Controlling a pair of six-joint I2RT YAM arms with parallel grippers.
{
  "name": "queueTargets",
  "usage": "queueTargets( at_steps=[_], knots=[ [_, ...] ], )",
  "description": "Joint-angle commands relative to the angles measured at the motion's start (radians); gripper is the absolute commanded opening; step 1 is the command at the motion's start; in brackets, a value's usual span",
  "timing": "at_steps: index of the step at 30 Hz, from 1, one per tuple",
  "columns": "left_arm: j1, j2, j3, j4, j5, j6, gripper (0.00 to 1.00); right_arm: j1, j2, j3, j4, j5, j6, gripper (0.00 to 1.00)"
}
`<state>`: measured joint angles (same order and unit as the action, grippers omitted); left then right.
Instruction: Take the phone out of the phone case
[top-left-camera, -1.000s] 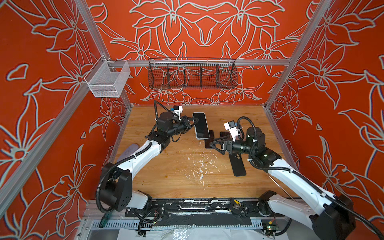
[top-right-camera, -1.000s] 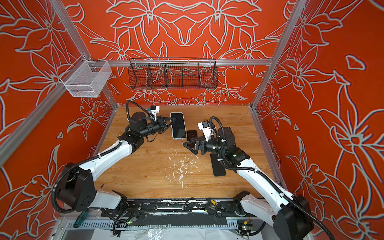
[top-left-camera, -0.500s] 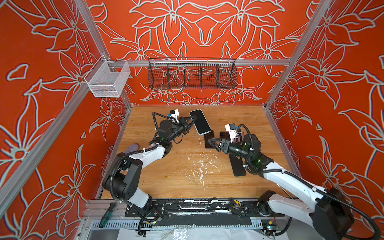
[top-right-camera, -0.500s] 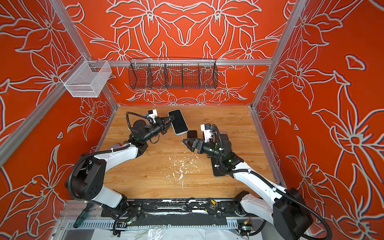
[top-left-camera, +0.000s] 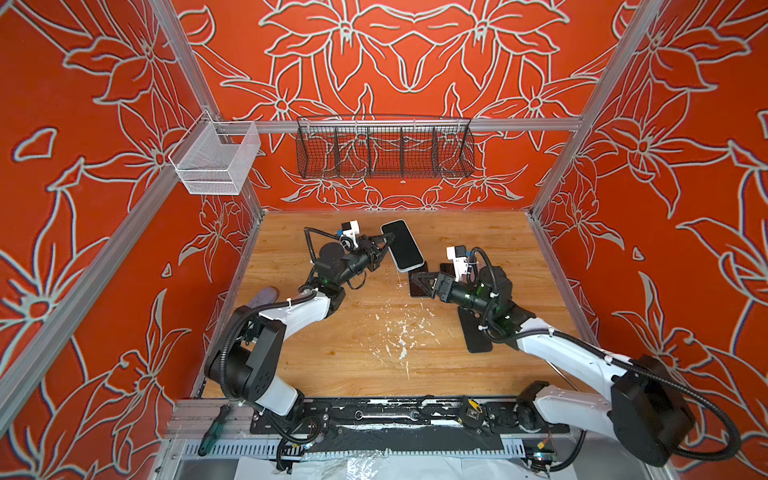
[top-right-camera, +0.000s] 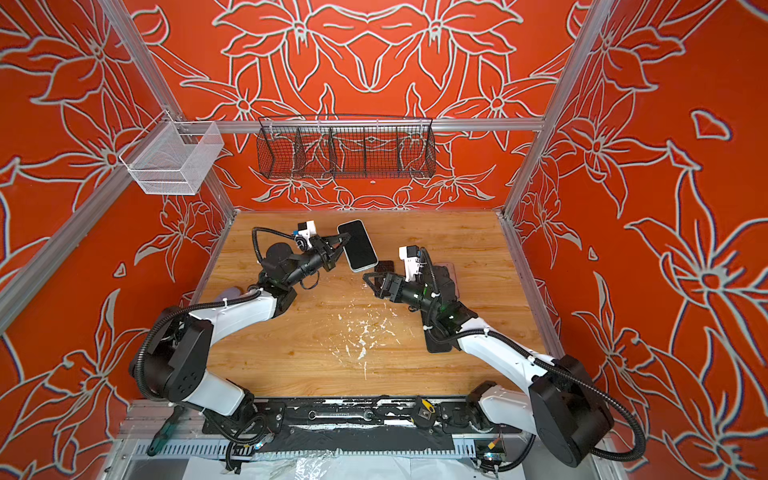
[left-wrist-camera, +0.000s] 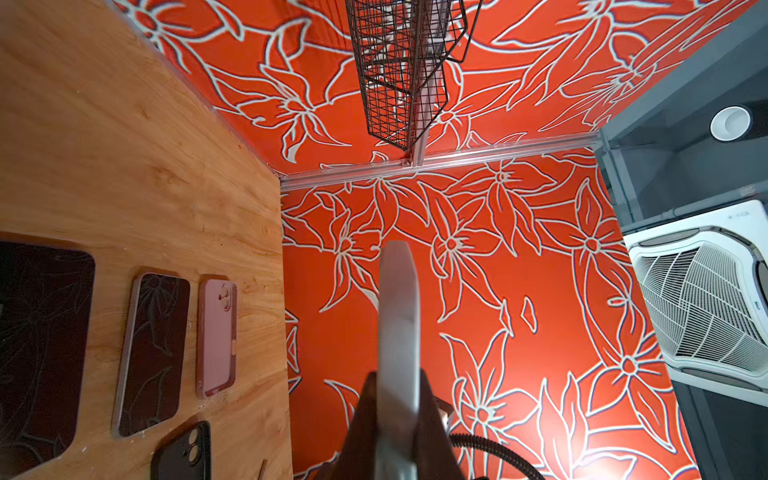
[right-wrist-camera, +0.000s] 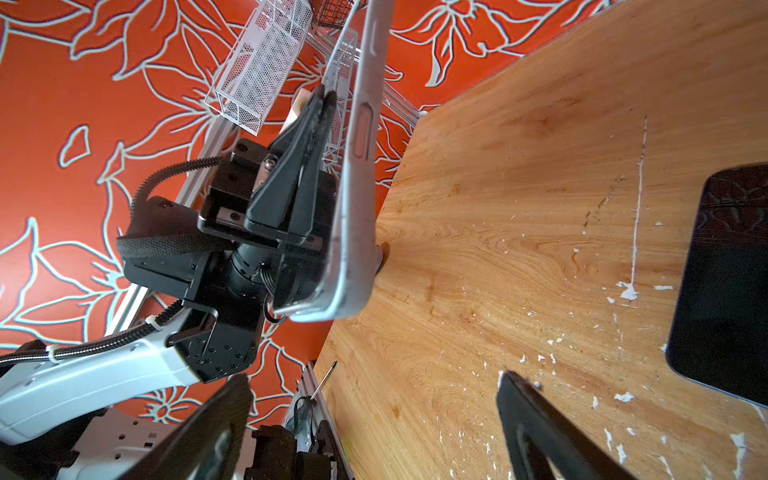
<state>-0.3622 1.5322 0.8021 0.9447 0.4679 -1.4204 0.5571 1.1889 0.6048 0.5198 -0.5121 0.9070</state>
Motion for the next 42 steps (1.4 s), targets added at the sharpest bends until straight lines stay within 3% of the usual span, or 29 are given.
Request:
queueTargets(
  at_steps=[1,31,42],
  knots=[
    [-0.009,-0.05,0.006,0.096,0.007,-0.028,0.0,0.006,0.012,0.029,0.039,0.017,0.02,0.95],
    [-0.03,-0.066,-0.006,0.141,0.037,-0.078,0.0,0.004,0.052,0.052,0.071,0.049,0.015,0.94],
    [-0.03,-0.046,-0.006,0.147,0.035,-0.076,0.0,0.001,0.028,0.085,0.058,-0.066,-0.022,0.94]
  ],
)
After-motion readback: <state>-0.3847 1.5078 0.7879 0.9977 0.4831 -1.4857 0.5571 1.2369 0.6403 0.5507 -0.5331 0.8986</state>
